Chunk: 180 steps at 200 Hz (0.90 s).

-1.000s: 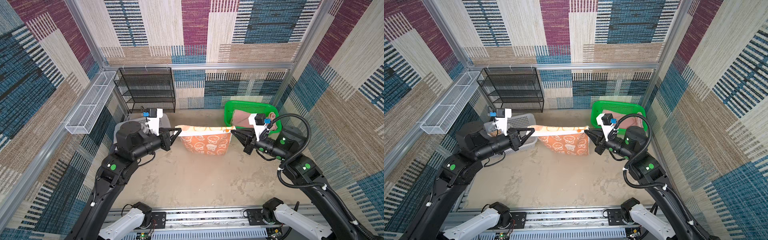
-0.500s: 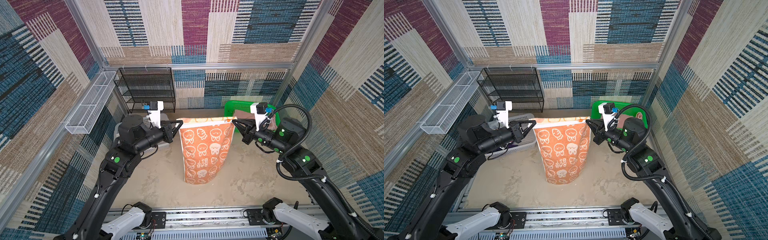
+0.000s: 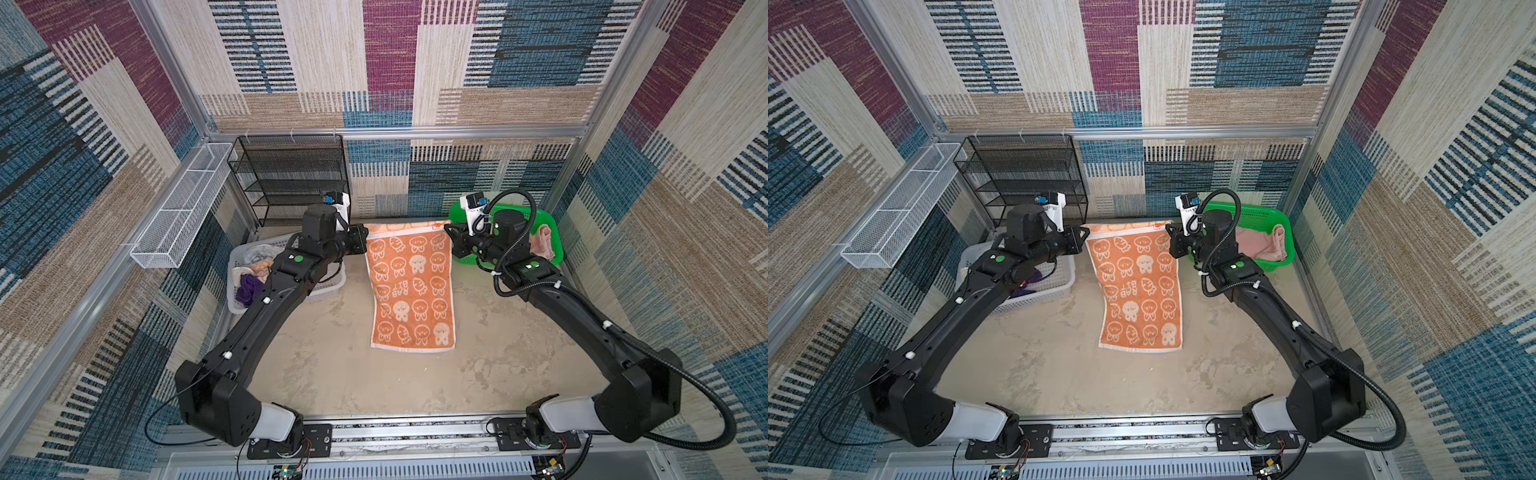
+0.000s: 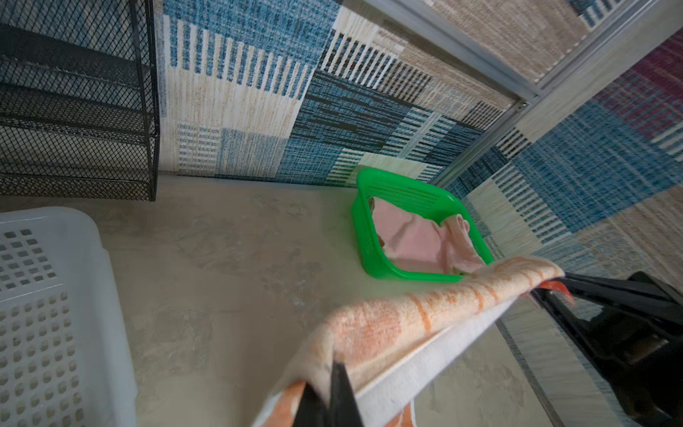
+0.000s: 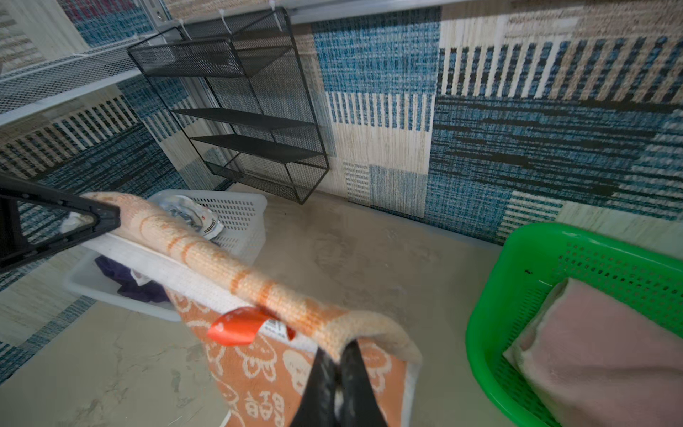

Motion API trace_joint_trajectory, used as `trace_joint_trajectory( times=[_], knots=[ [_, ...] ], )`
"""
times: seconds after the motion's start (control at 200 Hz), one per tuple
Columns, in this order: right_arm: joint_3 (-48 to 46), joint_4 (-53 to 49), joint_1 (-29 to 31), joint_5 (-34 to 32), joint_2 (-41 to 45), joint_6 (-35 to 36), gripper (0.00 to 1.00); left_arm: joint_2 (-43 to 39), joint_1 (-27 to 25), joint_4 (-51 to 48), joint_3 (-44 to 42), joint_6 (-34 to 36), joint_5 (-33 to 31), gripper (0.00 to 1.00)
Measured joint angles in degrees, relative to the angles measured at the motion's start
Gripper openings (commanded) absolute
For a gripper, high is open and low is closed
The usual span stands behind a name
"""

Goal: Fold and stack the towels

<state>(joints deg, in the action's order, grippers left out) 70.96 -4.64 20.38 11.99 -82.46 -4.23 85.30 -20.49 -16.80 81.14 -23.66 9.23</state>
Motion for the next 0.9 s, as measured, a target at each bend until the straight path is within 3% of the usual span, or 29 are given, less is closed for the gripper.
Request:
trace_joint_trajectory(
  times=[0.25, 0.526, 0.731, 0.901],
  knots=[
    [1.99, 6.38, -1.95, 0.02, -11.02, 0.85, 0.00, 11.74, 2.01, 7.13, 2.78, 0.00, -0.04, 0.00],
    [-1.29, 9.49, -3.10, 0.07, -16.96, 1.31, 0.00, 19.54, 2.25, 8.61, 3.50, -0.22, 0.39, 0.00],
    [-3.91, 9.16, -3.76, 0.39, -17.38, 1.60, 0.00, 20.44, 1.90, 5.60, 3.39, -1.92, 3.56, 0.00],
    [-9.40, 6.10, -4.13, 1.60, -12.66, 1.27, 0.00, 19.85, 1.44, -0.87, 2.40, -3.41, 8.48, 0.00]
  ],
)
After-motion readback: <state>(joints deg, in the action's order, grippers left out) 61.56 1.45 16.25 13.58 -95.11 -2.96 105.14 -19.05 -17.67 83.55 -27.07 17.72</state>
